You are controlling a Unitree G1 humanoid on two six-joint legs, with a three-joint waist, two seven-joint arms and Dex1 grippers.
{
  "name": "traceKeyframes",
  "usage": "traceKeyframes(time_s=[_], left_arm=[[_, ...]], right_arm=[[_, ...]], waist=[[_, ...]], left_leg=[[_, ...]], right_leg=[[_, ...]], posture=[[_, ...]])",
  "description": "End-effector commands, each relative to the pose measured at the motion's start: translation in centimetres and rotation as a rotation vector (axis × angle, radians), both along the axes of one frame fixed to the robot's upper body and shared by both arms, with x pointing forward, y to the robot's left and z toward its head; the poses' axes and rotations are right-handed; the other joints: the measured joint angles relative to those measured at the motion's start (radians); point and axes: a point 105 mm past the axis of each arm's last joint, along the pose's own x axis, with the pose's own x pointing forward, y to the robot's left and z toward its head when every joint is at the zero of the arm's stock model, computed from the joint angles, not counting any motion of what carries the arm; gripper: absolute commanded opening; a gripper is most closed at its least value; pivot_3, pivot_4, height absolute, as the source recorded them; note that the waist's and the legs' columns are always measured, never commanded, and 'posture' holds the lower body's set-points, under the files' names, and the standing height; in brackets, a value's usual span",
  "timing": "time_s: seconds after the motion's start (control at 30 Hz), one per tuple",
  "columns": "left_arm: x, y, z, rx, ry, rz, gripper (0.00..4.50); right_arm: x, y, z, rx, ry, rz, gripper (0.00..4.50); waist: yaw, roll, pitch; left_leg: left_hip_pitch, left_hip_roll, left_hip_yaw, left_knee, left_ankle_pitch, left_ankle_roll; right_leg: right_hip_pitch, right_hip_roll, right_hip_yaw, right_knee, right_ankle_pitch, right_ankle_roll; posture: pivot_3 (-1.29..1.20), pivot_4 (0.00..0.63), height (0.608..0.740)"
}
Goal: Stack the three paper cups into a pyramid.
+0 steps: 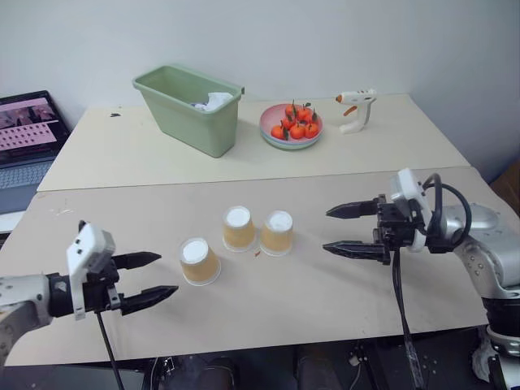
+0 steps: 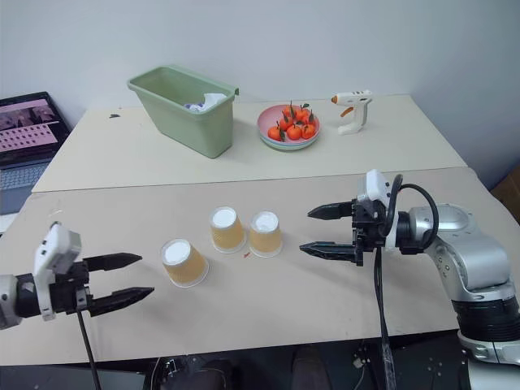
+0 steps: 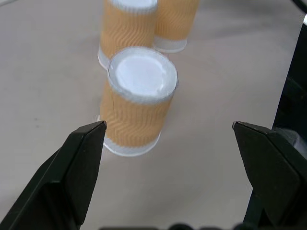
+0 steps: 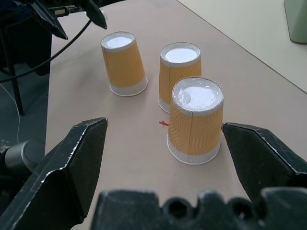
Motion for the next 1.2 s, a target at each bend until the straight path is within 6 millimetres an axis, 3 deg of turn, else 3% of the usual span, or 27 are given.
traceKeyframes(time_s=[0.03, 0.47, 0.93, 1.07, 1.13, 1.2], left_arm=[[0.7, 0.1, 0.1, 0.019, -0.042, -0.014, 4.50], [3.4, -1.0, -0.6, 0.009, -0.062, -0.053, 4.50], [7.0, -4.4, -0.8, -0.055, -0.123, -0.102, 4.50], [7.2, -4.5, -0.8, -0.077, -0.118, -0.108, 3.47], [7.4, -4.4, -0.8, -0.070, -0.121, -0.097, 2.72], [7.5, -4.3, -0.7, -0.045, -0.141, -0.100, 2.50]], right_arm=[[-0.2, 0.0, 1.1, 0.013, -0.062, 0.003, 4.48], [-1.0, -0.5, 1.1, 0.020, -0.075, -0.045, 4.48], [-1.3, -0.4, 1.0, 0.029, -0.077, -0.064, 4.48], [-1.1, -0.6, 1.1, 0.026, -0.084, -0.073, 4.50], [-1.1, -0.7, 1.1, 0.024, -0.087, -0.076, 4.50], [-1.0, -0.6, 1.2, 0.025, -0.089, -0.075, 4.50]], waist=[[0.001, 0.000, 0.000], [0.013, 0.000, 0.000], [0.017, 0.000, 0.000], [0.017, 0.000, 0.000], [0.019, 0.000, 0.000], [0.020, 0.000, 0.000]], left_leg=[[0.000, 0.000, 0.000, 0.000, 0.000, 0.000], [0.000, 0.000, 0.000, 0.000, 0.000, 0.000], [0.000, 0.000, 0.000, 0.000, 0.000, 0.000], [0.000, 0.000, 0.000, 0.000, 0.000, 0.000], [0.000, 0.000, 0.000, 0.000, 0.000, 0.000], [-0.001, 0.000, 0.000, 0.000, 0.000, 0.000]], right_leg=[[0.000, 0.000, 0.000, 0.000, 0.000, 0.000], [0.000, 0.000, 0.000, -0.002, 0.000, 0.000], [0.001, 0.001, 0.000, -0.005, 0.001, 0.001], [0.001, 0.001, 0.000, -0.005, 0.001, 0.001], [0.001, 0.001, 0.000, -0.005, 0.001, 0.002], [0.001, 0.001, 0.000, -0.005, 0.002, 0.002]], posture=[[0.00, 0.150, 0.725], [0.00, 0.150, 0.725], [0.00, 0.150, 0.725], [0.00, 0.150, 0.725], [0.00, 0.150, 0.725], [0.00, 0.150, 0.725]])
